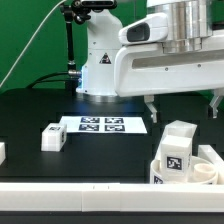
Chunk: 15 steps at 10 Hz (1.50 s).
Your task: Assemble stool
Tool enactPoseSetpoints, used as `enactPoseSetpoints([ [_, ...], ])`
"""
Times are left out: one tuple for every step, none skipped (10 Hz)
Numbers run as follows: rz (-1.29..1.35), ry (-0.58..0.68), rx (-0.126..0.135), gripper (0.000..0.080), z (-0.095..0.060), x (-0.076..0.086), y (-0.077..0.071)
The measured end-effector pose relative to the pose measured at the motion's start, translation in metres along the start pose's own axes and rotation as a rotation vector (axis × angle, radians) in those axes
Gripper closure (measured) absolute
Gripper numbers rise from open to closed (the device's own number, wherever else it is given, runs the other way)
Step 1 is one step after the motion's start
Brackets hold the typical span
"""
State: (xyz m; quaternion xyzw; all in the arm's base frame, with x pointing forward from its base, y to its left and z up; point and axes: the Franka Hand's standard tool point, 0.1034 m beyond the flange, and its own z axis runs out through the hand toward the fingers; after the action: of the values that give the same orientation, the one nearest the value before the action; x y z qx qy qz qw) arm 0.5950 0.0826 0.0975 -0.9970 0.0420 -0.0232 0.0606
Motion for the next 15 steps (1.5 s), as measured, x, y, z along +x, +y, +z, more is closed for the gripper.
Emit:
enactPoseSetpoints([
  [-0.054, 0.000, -0.003, 0.0150, 0.000, 0.000, 0.001],
  [-0.087, -0.001, -0.006, 0.0150, 0.000, 0.000, 0.002],
  [-0.214, 0.010, -0.023, 0.0150, 0.001, 0.001, 0.004],
  [-0.347, 0.026, -0.045, 0.0150, 0.004, 0.000, 0.004],
  [-0.461, 0.012, -0.051, 0.0150, 0.007, -0.003, 0.007],
  [-0.548, 0.011, -0.063, 0.0150, 0.007, -0.002, 0.009],
  [-0.622, 0.016, -0.079, 0.0150, 0.008, -0.003, 0.007],
  [-0.758, 0.002, -0.097, 0.0150, 0.011, -0.004, 0.006],
  [-0.800, -0.006, -0.105, 0.0150, 0.013, -0.004, 0.006],
  [-0.898, -0.019, -0.121, 0.0150, 0.013, -0.002, 0.007],
  [-0.915, -0.025, -0.128, 0.0150, 0.015, 0.001, 0.009],
  [-0.894, -0.025, -0.128, 0.0150, 0.016, 0.001, 0.010],
  [-0.890, -0.025, -0.128, 0.0173, 0.017, 0.000, 0.010],
  [-0.888, -0.028, -0.128, 0.0349, 0.017, -0.001, 0.012],
  [-0.884, -0.029, -0.128, 0.0349, 0.018, -0.002, 0.014],
])
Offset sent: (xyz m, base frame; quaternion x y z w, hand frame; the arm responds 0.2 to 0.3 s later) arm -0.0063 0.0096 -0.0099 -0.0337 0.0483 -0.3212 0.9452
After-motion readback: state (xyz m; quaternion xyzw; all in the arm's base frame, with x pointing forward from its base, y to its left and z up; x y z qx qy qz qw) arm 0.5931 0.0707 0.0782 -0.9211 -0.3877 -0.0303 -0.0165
